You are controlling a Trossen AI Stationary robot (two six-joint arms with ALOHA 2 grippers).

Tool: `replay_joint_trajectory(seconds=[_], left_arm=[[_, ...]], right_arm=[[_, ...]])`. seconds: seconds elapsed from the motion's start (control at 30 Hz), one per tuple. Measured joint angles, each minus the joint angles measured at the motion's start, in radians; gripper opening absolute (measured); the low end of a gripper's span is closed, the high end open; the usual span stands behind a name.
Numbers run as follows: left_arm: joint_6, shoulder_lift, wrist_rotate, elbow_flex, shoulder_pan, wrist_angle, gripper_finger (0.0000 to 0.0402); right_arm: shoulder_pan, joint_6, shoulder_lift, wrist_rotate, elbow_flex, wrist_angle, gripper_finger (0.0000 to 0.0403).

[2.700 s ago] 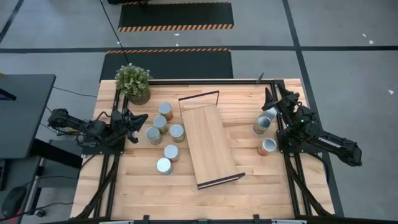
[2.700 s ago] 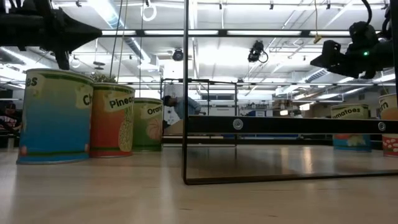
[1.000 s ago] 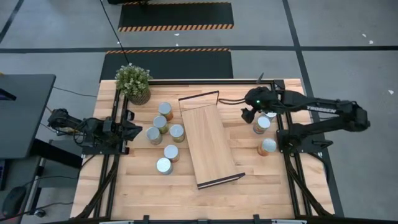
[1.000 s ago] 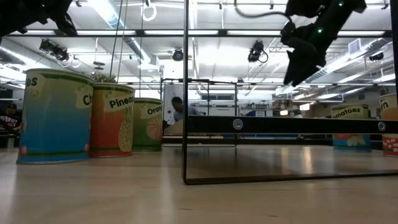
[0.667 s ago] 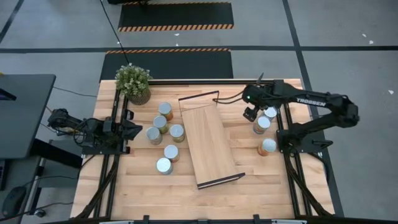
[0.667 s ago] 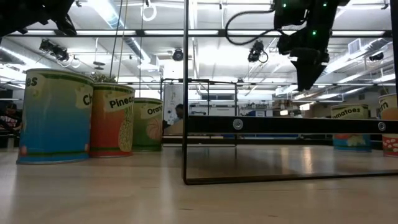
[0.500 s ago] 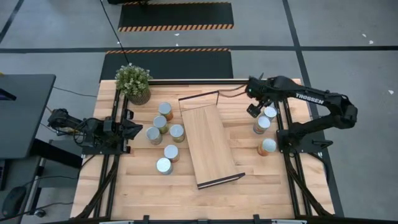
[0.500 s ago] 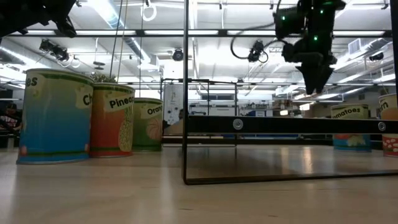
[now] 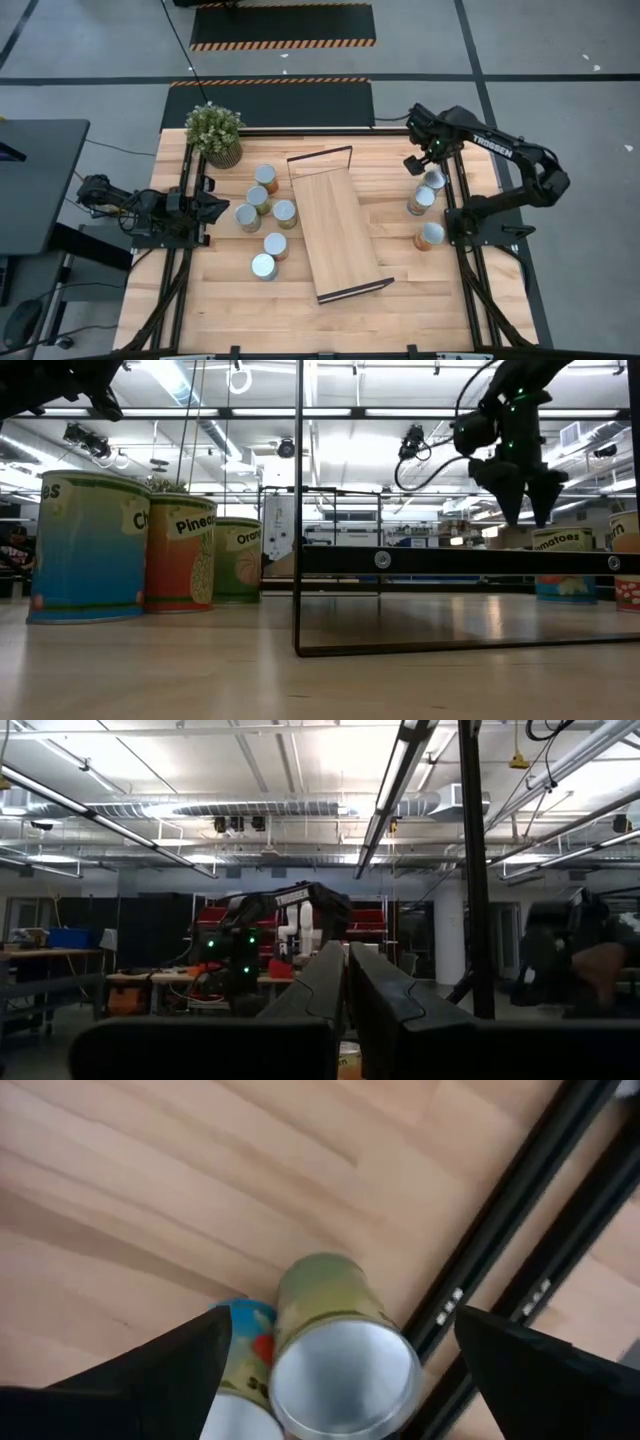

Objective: Pick and place cans onto a shelf
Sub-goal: Put the right canned oranges on the shelf

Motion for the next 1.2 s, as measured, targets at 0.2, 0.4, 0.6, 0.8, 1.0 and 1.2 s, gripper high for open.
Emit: replay_joint_trajectory(seconds=[0.2,0.4,0.6,0.8,1.0,1.2], left_arm=[[0.000,0.000,0.000,0.000,0.000,-0.003,0.0027],[-0.001,0.000,0.000,0.000,0.000,-0.004,0.0027],[-0.001,0.000,0.000,0.000,0.000,-0.005,0.0027],[-0.002,0.000,0.000,0.000,0.000,-0.004,0.0027],[-0.002,0.000,0.000,0.000,0.000,-0.004,0.0027],[-0.002,0.000,0.000,0.000,0.000,-0.004,0.0027]], right_arm=[[-0.007,-0.009,0.053,-0.006,-0.001,-0.009,0.0392],[-0.007,-0.006,0.079,-0.020,-0.035,-0.052,0.0392],[-0.007,0.009,0.075,-0.023,-0.151,-0.045,0.0392],[-0.007,0.002,0.075,-0.023,-0.218,0.000,0.0392],[0.004,-0.045,0.075,-0.023,-0.225,0.052,0.0364],[0.030,-0.063,0.073,-0.023,-0.225,0.069,0.0322]])
